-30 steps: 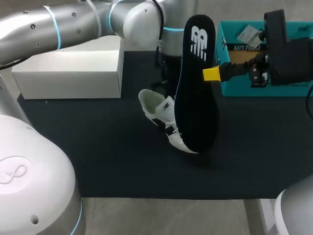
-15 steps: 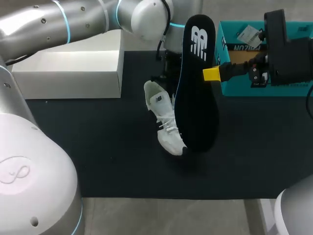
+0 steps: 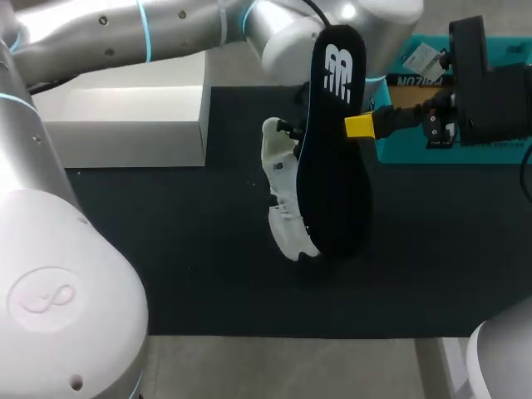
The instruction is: Take the shoe out of the shoebox, open the shoe tongue, remove and reinsert the insole, then place the shoe into the shoebox
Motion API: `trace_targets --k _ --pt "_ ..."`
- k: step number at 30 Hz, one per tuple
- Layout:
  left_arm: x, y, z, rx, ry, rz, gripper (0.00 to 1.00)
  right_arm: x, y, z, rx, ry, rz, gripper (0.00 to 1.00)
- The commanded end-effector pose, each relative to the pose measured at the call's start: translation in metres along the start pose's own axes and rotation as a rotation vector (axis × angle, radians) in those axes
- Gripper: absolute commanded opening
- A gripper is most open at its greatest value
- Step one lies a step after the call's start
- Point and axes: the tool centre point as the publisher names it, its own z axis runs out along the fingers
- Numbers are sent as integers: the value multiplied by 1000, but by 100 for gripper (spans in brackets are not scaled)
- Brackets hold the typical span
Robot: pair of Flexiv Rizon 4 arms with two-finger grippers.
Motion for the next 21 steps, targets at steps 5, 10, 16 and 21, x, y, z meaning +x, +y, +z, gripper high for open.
trace_targets --k 5,10,16,21 --pt "-17 12 1 18 71 44 0 -1 3 4 4 2 1 0" --pt "-25 16 7 51 112 93 0 -1 3 4 4 2 1 0" --pt "-30 19 16 69 188 149 0 -1 3 4 4 2 1 0" --pt "-30 22 20 77 220 142 0 -1 3 4 4 2 1 0"
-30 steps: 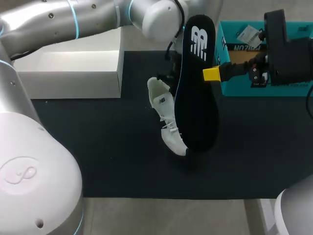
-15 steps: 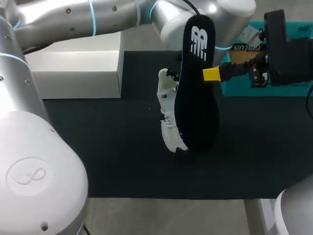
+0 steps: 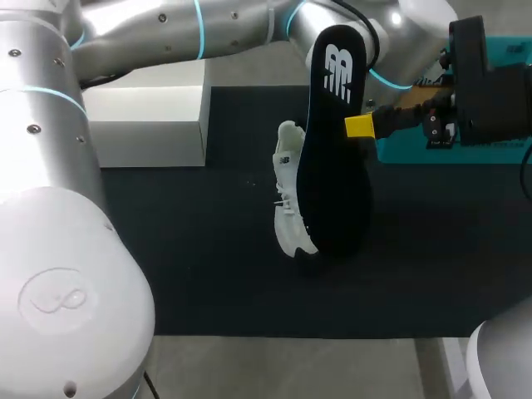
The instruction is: Take the shoe out of the shoebox, open the shoe tongue, remove and reinsert the insole, then place the shoe into the shoebox
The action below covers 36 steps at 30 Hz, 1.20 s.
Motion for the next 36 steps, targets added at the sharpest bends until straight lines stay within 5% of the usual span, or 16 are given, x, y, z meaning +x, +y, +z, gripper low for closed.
trace_targets --k 1,18,33,35,36 --pt "-7 6 0 16 77 -6 0 -1 3 4 4 2 1 0" --pt "13 10 13 44 131 -37 0 -1 3 4 4 2 1 0" --pt "-7 18 39 71 205 -22 2 -1 3 4 4 2 1 0" --pt "-9 16 39 79 200 -13 51 -1 3 4 4 2 1 0" --pt "-9 15 38 85 195 -12 100 -1 3 4 4 2 1 0"
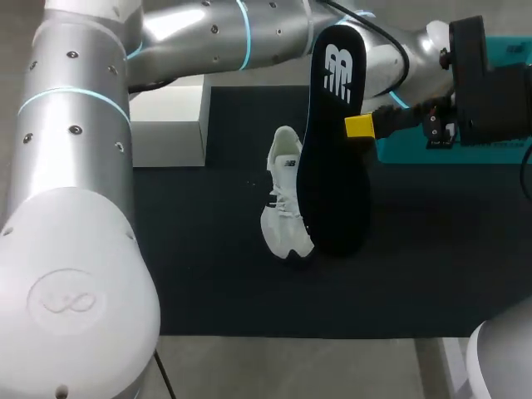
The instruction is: Take the shoe out of the shoebox, open the shoe tongue, remove and reinsert the insole, then place the shoe into the shoebox
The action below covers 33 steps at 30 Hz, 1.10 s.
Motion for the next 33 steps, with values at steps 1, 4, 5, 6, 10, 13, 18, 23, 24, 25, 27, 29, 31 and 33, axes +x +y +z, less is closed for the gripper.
trace_targets --k 1,4,5,6,10,13,18,23,24,25,27,29,31,33 --pt "-5 2 -2 24 -9 7 100 -1 3 4 4 2 1 0" --pt "0 -2 -8 44 -59 -4 100 -1 3 4 4 2 1 0" --pt "2 -3 -11 51 -75 -14 100 -1 3 4 4 2 1 0" --pt "4 -5 -15 55 -90 -30 100 -1 3 4 4 2 1 0" --pt "14 -11 -35 94 -211 -86 100 -1 3 4 4 2 1 0" --pt "21 -12 -49 126 -308 -132 100 -1 3 4 4 2 1 0" --pt "29 -12 -73 154 -451 -170 100 -1 3 4 4 2 1 0" --pt "37 -11 -95 152 -586 -164 100 -1 3 4 4 2 1 0" --pt "37 -11 -100 145 -607 -167 100 -1 3 4 4 2 1 0" --pt "37 -11 -104 137 -614 -171 100 -1 3 4 4 2 1 0" --pt "38 -10 -115 130 -667 -157 100 -1 3 4 4 2 1 0" --pt "40 -10 -126 131 -729 -140 100 -1 3 4 4 2 1 0" --pt "43 -9 -137 125 -807 -118 100 -1 3 4 4 2 1 0" --pt "48 -8 -147 112 -887 -117 100 -1 3 4 4 2 1 0"
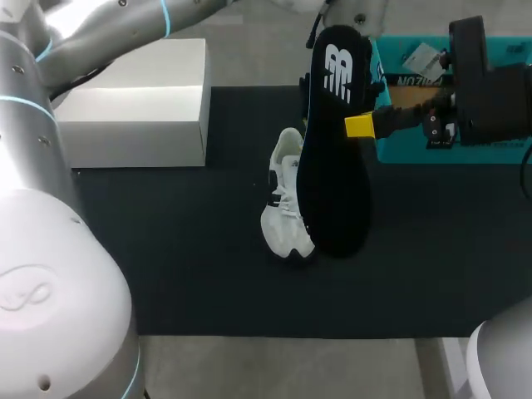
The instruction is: Take the shoe out of the shoebox, open the shoe tongue, remove and reinsert the insole, then place the shoe into the shoebox
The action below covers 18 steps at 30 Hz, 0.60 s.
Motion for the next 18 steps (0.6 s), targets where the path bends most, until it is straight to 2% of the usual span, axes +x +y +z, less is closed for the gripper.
trace_targets --k 1,5,7,11,12,16,18 --pt "8 -3 -22 -2 -308 22 100 -1 3 4 4 2 1 0" --pt "4 -5 -42 -8 -438 37 100 -1 3 4 4 2 1 0" --pt "1 -6 -52 -5 -456 69 100 -1 3 4 4 2 1 0" --pt "-6 -10 -68 -1 -535 135 100 -17 10 -11 -46 11 131 0" --pt "-7 -12 -71 -7 -554 140 100 -24 14 -18 -85 16 170 0" --pt "-6 -20 -81 -26 -643 184 100 -42 23 -39 -106 49 283 0" --pt "-1 -24 -82 -40 -706 194 100 -56 28 -52 -88 53 321 0"
